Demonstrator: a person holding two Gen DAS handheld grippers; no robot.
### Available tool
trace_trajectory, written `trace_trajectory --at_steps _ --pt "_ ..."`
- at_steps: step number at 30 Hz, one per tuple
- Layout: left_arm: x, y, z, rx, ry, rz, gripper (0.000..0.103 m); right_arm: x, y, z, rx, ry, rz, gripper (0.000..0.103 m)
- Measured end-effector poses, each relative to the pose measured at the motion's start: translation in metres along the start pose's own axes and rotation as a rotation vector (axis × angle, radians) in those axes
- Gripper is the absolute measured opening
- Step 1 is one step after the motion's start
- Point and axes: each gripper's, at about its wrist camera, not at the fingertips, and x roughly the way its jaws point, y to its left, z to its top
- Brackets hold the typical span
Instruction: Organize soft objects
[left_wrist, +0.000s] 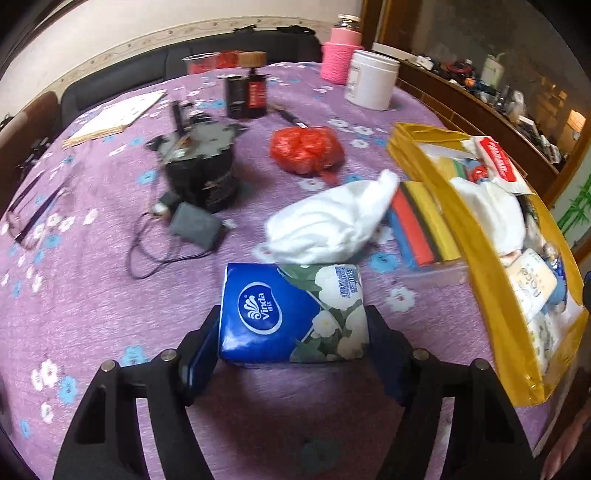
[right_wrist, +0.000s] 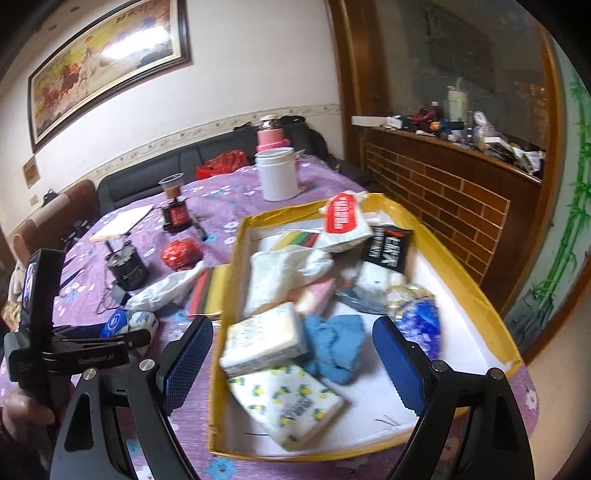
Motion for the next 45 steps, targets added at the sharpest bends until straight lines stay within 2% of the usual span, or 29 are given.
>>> trace_trajectory --at_steps 4,9,14,18,21,24,28,30,31,32,33,35,42,45 --pt "-0.013 0.016 -0.009 -0.002 -0.014 0.024 0.072 0.012 0.018 0.009 -0.030 0.064 0.098 0.091" --pt "-0.027 0.051 -0.012 -0.053 -0.062 0.110 0.072 0.037 0.053 0.025 -0.123 0.137 0.192 0.091" --pt "-0.023 0.070 -0.013 -0.108 -0.058 0.076 0.072 0.091 0.092 0.040 -0.175 0.279 0.314 0.091" --pt "-0.019 0.076 -0.014 -0.128 -0.042 0.030 0.072 0.131 0.113 0.044 -0.194 0.355 0.322 0.091" --pt "-0.017 0.076 -0.013 -0.136 -0.042 0.021 0.072 0.150 0.127 0.050 -0.214 0.371 0.291 0.091" --pt "-0.017 0.075 -0.013 -0.137 -0.042 0.017 0.072 0.168 0.140 0.052 -0.216 0.425 0.288 0.091" --pt "-0.017 0.077 -0.012 -0.140 -0.043 0.013 0.072 0.182 0.160 0.043 -0.318 0.460 0.223 0.091" --pt "-0.018 0.077 -0.013 -0.141 -0.043 0.012 0.072 0.182 0.161 0.037 -0.332 0.460 0.227 0.073" --pt "-0.018 0.078 -0.013 -0.141 -0.043 0.012 0.072 0.182 0.160 0.034 -0.327 0.477 0.243 0.055" --pt "-0.018 0.078 -0.013 -0.141 -0.044 0.012 0.072 0.178 0.160 0.034 -0.322 0.468 0.253 0.033" --pt "-0.018 0.078 -0.013 -0.141 -0.044 0.012 0.072 0.174 0.160 0.034 -0.319 0.472 0.272 0.025" --pt "-0.018 0.078 -0.013 -0.142 -0.044 0.011 0.072 0.158 0.158 0.032 -0.304 0.458 0.304 0.021" --pt "-0.018 0.078 -0.013 -0.141 -0.044 0.012 0.072 0.095 0.146 0.004 -0.281 0.418 0.396 0.022" --pt "-0.020 0.078 -0.013 -0.142 -0.050 0.013 0.072 0.081 0.139 -0.014 -0.279 0.415 0.380 0.022"
